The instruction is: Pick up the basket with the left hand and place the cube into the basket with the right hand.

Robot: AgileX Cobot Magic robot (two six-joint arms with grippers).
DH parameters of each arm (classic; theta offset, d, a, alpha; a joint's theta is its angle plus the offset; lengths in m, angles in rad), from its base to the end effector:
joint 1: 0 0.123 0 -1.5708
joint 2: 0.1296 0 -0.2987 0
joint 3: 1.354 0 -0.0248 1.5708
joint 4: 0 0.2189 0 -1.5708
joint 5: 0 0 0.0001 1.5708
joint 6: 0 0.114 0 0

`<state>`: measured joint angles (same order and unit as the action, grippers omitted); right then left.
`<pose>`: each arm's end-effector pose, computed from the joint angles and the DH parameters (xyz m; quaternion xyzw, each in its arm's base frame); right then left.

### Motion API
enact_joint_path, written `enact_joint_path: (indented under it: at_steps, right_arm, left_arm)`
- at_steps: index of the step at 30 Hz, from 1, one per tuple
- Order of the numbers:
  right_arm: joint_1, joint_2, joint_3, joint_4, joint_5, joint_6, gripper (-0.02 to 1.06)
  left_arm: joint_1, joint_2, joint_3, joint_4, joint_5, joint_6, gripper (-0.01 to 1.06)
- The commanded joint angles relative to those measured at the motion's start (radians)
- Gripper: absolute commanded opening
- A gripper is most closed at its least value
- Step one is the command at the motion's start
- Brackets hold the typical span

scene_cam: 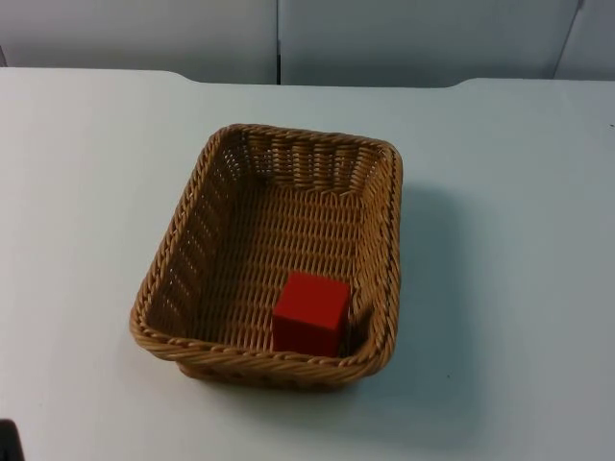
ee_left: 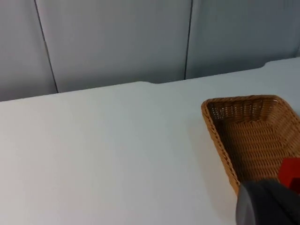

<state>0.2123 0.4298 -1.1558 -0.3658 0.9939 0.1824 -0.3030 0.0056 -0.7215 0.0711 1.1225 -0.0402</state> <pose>-0.0057 -0.0362 0.4413 0.0101 0.7554 -0.0536 0.6529 -0.0492 0.0230 0.3023 0.0999 0.8039 -0.0655 0.5827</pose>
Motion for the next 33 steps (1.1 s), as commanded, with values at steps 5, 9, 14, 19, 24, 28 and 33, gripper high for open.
enact_joint_path:
  at_steps: [5,9,14,19,24,28,33]
  right_arm:
    - [-0.003,-0.006,0.017,0.001,0.053,-0.009,0.0]
    - [-0.003,-0.006,0.067,0.06,0.078,-0.083,0.0]
    - [-0.003,-0.01,0.154,0.151,0.042,-0.191,0.0]
    - [-0.003,-0.051,0.291,0.254,0.013,-0.246,0.0]
    - [-0.003,-0.148,0.415,0.333,0.011,-0.29,0.0]
    - [-0.003,-0.248,0.476,0.366,0.024,-0.288,0.0]
    - [-0.003,-0.38,0.52,0.388,0.048,-0.241,0.0]
  left_arm:
    - [-0.009,-0.006,0.068,-0.108,-0.08,0.134,0.0]
    - [-0.009,-0.006,0.136,-0.124,-0.088,0.146,0.0]
    - [-0.009,-0.006,0.156,-0.135,-0.086,0.146,0.0]
    - [-0.009,-0.006,0.156,-0.135,-0.061,0.164,0.0]
    - [-0.009,-0.006,0.156,-0.139,-0.056,0.164,0.0]
    - [-0.009,-0.006,0.156,-0.139,-0.054,0.164,0.0]
    - [-0.009,-0.006,0.158,-0.139,-0.052,0.164,0.0]
